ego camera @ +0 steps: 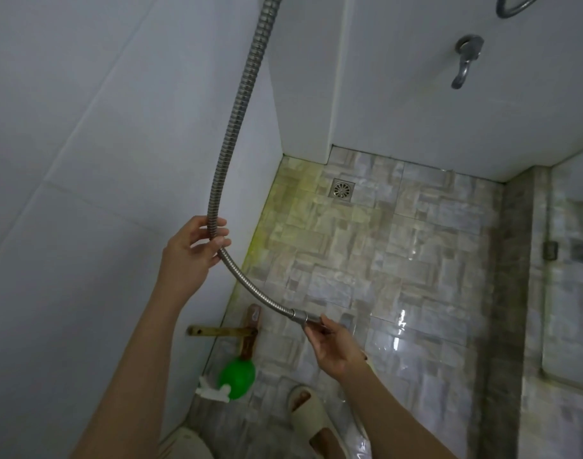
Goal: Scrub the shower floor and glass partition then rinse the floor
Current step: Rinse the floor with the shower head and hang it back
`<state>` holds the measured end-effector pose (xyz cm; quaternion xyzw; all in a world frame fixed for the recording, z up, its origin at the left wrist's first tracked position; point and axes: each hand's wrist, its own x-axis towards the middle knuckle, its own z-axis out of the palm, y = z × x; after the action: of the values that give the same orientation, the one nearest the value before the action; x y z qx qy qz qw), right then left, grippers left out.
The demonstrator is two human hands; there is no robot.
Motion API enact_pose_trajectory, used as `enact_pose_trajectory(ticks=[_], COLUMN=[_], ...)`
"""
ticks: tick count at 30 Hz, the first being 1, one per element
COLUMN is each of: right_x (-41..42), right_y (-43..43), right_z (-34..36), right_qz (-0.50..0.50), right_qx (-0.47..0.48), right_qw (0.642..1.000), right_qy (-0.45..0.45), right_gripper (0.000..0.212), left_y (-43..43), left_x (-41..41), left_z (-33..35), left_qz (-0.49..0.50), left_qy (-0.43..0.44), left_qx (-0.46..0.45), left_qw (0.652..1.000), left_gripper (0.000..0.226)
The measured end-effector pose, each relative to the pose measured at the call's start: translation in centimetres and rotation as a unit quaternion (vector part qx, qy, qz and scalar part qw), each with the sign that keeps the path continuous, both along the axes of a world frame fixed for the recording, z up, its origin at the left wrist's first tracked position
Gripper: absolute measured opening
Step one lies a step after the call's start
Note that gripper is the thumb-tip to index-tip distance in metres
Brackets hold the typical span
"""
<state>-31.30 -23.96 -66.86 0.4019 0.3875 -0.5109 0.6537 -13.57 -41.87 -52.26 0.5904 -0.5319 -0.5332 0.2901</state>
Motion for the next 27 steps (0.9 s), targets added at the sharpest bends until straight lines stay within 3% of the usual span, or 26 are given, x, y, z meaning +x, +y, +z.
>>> enact_pose_trajectory(ticks=[12,27], right_x=[-2.3,-7.3], right_y=[-3.1,-8.7], right_z=[1.1,-0.8], right_qz=[0.01,0.07], right_qx=[-0.033,-0.072], right_qw=[0.999,0.992], right_qy=[0.023,0.074], right_gripper=[0.021,0.01], left_y=[-1.8,-2.4], left_x=[-0.6,-1.2], left_z=[-0.8,-1.2], left_qz=[0.013,0.063], left_qy=[-0.004,-0.007], left_qx=[0.003,0.004], left_qw=[1.0,0.998], left_gripper=[0.029,0.024])
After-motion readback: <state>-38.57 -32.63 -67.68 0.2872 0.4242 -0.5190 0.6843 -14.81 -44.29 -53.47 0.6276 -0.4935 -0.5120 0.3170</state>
